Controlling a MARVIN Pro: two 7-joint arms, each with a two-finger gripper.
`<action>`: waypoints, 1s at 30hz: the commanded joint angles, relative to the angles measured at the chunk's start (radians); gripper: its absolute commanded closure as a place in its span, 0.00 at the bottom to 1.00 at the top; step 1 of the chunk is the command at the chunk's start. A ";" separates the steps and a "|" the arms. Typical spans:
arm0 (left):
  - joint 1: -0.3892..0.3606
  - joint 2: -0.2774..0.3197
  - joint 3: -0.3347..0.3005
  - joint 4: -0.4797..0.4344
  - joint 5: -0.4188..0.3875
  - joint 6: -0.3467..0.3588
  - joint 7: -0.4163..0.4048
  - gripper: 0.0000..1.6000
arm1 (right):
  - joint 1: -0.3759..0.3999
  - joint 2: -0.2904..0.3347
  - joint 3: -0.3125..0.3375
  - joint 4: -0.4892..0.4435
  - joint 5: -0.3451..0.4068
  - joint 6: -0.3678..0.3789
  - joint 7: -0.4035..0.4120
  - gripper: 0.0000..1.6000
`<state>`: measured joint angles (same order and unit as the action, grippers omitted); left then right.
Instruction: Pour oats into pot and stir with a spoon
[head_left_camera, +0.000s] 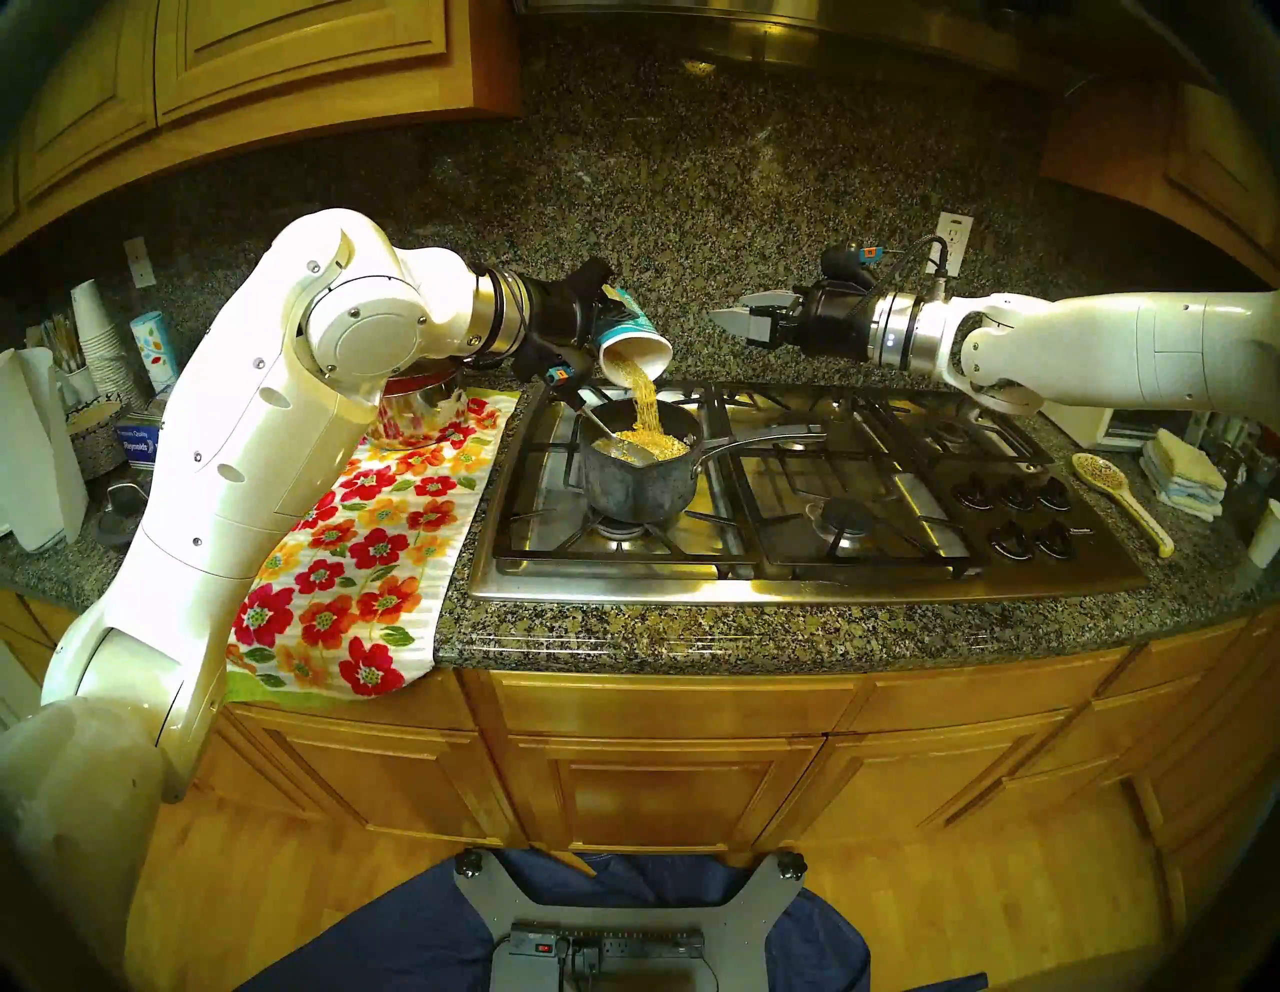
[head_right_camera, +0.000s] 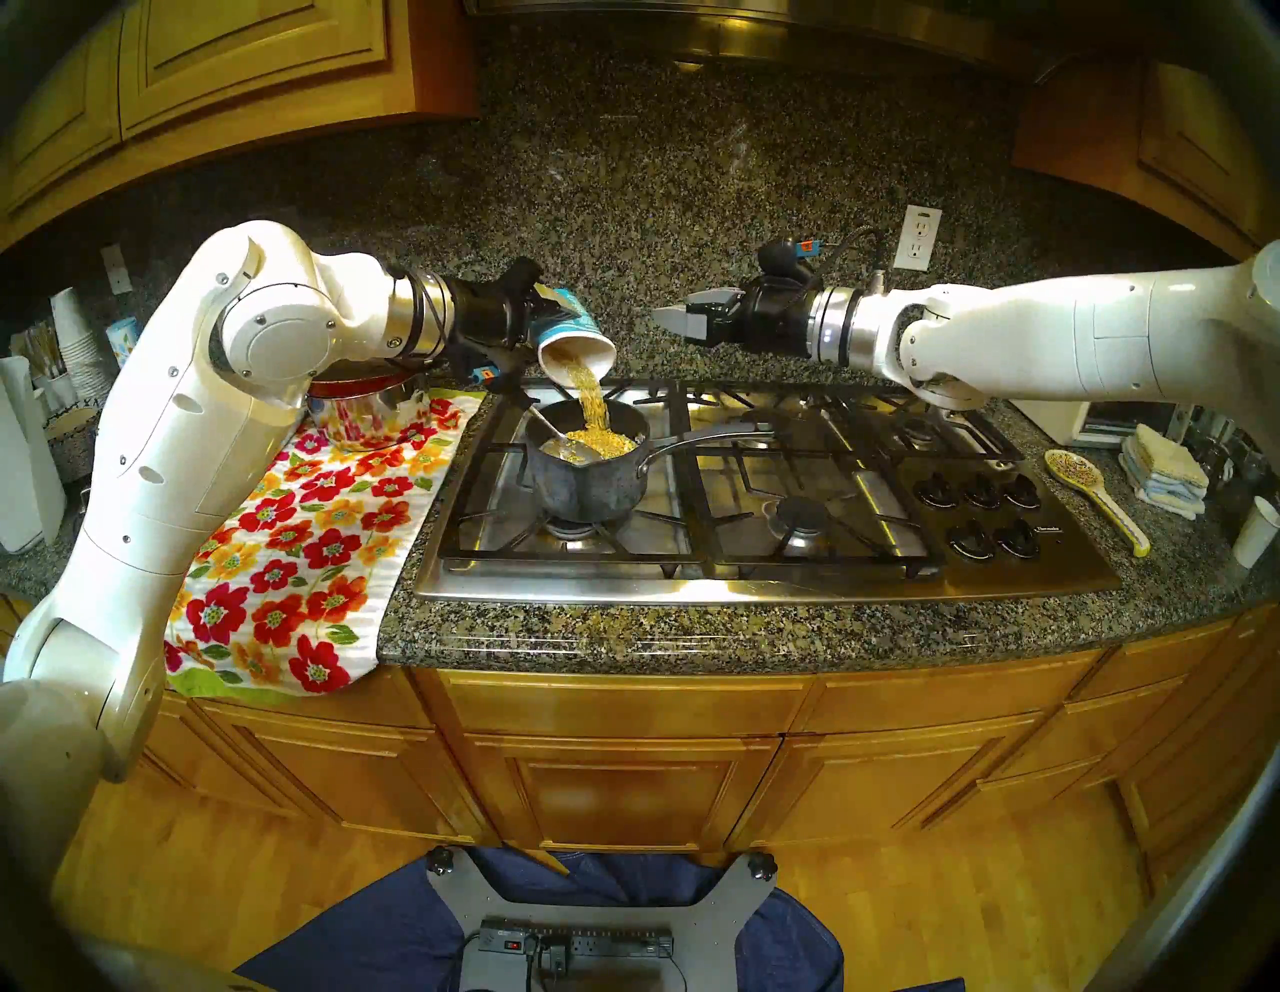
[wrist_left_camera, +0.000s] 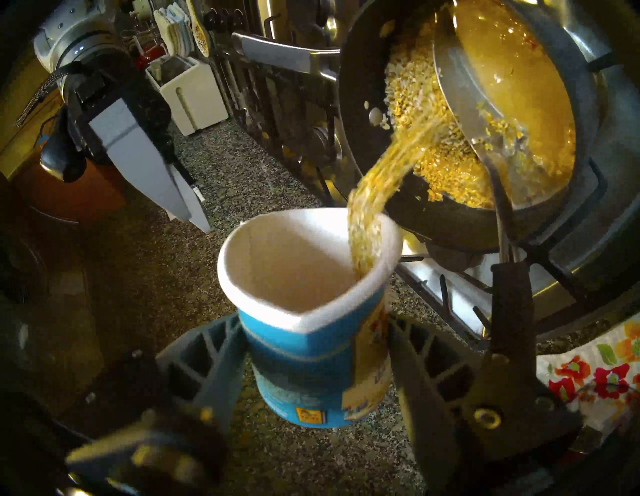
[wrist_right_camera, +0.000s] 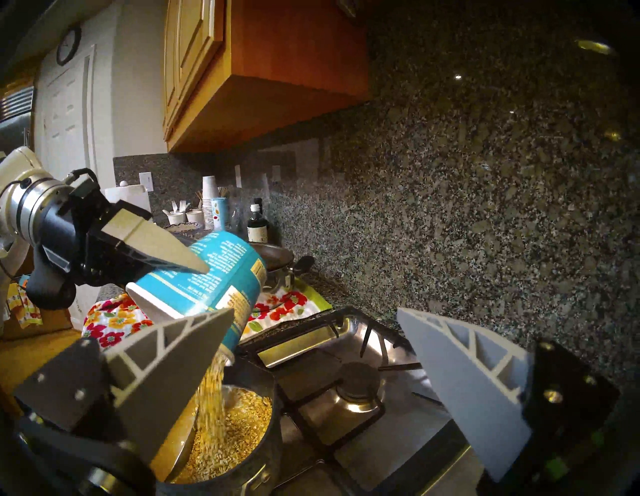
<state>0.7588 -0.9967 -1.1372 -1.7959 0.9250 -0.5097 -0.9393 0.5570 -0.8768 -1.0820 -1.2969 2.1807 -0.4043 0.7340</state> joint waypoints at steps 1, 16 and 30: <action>-0.012 -0.001 -0.020 -0.032 0.034 0.006 0.043 0.56 | 0.046 0.005 0.019 0.010 0.002 -0.006 0.000 0.00; 0.033 0.012 -0.018 -0.065 0.138 -0.005 0.129 0.57 | 0.048 0.005 0.017 0.009 0.003 -0.006 -0.001 0.00; 0.024 -0.016 -0.077 -0.047 0.020 0.079 0.020 0.57 | 0.048 0.004 0.016 0.009 0.004 -0.007 -0.001 0.00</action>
<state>0.8257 -0.9941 -1.1583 -1.8414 1.0085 -0.4777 -0.8795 0.5625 -0.8763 -1.0867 -1.2977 2.1812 -0.4049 0.7300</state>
